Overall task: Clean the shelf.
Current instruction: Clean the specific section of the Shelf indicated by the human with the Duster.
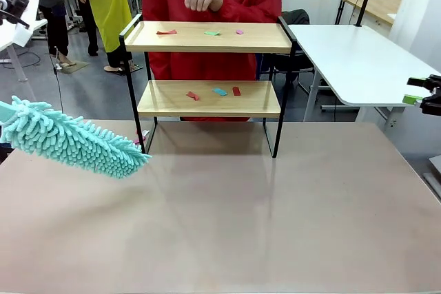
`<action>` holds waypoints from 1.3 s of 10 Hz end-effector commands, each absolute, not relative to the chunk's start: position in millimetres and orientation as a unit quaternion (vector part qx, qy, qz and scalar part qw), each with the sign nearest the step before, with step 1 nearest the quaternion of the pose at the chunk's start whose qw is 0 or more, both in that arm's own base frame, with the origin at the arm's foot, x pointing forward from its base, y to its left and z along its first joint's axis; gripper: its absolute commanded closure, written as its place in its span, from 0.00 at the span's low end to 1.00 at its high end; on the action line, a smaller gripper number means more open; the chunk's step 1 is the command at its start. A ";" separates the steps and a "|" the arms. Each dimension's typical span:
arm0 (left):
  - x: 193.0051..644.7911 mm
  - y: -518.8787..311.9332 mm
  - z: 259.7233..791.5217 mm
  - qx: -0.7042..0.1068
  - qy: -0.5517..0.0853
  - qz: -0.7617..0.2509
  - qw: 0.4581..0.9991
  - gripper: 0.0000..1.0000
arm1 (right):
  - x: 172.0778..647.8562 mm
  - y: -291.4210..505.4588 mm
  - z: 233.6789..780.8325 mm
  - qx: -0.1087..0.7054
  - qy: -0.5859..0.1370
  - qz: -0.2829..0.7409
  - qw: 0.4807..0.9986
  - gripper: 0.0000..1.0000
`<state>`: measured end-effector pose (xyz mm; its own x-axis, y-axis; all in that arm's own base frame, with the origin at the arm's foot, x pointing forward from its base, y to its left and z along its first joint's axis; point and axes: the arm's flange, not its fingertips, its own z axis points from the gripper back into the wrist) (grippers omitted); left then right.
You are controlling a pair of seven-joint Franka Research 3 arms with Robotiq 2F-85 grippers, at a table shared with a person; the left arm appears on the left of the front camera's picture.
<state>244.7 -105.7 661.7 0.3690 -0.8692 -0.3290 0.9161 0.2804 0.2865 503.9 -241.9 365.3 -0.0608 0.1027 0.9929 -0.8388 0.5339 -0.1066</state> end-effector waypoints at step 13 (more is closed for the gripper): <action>241.7 -105.1 661.8 0.210 0.052 -0.555 0.804 0.87 | 505.1 -239.5 369.9 0.297 -0.613 0.380 0.626 0.00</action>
